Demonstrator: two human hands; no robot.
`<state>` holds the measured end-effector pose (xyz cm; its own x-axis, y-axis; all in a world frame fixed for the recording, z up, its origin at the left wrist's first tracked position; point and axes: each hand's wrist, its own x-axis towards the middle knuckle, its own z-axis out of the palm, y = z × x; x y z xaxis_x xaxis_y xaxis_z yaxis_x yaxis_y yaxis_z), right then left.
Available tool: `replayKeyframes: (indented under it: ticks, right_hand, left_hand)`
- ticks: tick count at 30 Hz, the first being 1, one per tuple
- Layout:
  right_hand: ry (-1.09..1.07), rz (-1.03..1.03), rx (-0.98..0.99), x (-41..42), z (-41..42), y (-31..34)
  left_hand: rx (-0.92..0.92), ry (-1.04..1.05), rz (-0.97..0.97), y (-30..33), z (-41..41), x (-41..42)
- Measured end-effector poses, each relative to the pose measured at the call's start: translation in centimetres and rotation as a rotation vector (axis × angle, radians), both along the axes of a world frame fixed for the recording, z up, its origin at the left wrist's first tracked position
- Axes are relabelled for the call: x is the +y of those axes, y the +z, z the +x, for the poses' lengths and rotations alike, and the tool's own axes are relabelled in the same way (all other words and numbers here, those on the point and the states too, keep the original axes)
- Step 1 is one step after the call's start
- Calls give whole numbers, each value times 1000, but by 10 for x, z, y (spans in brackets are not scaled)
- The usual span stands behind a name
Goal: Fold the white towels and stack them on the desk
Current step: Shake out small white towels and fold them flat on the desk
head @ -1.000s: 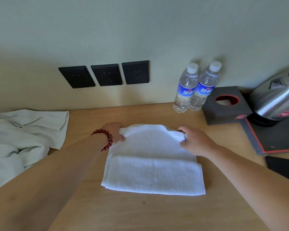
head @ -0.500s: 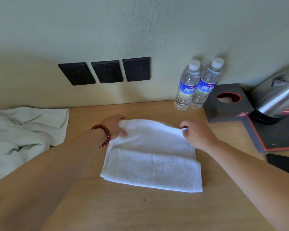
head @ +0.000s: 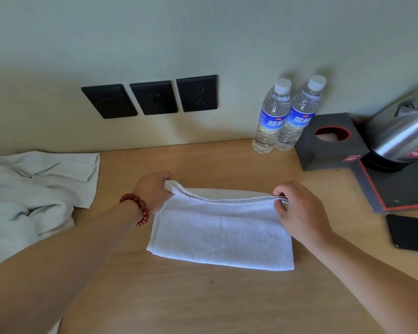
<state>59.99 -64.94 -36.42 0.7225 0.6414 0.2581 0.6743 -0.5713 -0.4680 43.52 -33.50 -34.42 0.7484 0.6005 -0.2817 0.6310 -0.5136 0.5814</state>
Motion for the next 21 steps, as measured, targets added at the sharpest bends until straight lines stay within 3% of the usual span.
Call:
replayKeyframes:
  ticks: [5,9,12,21]
  right_hand:
    - [75,39,-160,-23,-29,-8]
    - [123,36,-235,-40,-53,-23]
    - [177,3,-269,-53,-73,-34]
    - [270,-90,-290,-69,-115,-47]
  left_hand:
    - [-9,-163,202,-9,-31,-15]
    - [-193,-468,474,-22,-57,-17]
    - [-240,-584,562,-29,-75,-22]
    - [-180,-557,599,-38,-99,-22]
